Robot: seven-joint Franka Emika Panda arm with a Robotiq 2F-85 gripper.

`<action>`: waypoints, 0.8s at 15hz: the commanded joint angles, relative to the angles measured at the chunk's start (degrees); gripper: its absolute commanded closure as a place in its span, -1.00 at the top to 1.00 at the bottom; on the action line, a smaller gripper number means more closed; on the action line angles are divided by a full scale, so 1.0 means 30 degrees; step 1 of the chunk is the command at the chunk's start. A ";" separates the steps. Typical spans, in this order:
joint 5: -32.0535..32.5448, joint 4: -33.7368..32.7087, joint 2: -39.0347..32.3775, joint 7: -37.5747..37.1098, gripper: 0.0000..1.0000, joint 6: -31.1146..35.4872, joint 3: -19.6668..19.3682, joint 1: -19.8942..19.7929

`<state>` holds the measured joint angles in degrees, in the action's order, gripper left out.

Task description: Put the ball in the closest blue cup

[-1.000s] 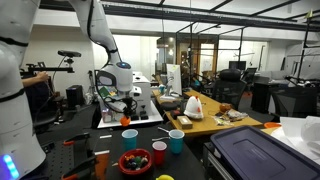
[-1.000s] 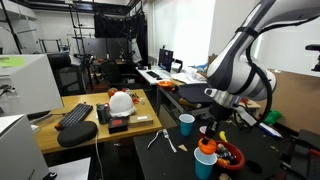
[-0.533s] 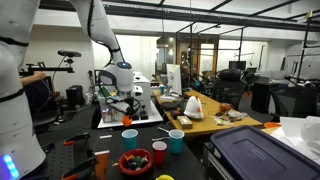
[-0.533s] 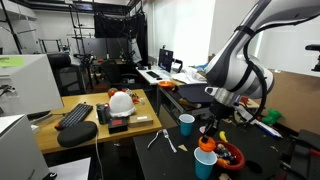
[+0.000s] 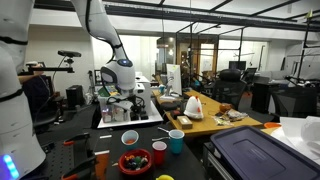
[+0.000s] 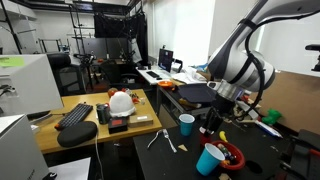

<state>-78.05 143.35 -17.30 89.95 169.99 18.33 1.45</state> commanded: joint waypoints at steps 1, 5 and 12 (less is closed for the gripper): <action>0.0463 0.0872 0.1432 -0.0481 1.00 -0.1008 -0.0110 -0.0294; 0.4561 0.1826 0.2499 -0.4787 1.00 -0.1729 -0.1305 0.0084; 1.3037 0.1245 0.5166 -1.3705 1.00 -0.4034 -0.4677 -0.0277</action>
<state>-45.33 147.26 -6.96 56.90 161.48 7.31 1.18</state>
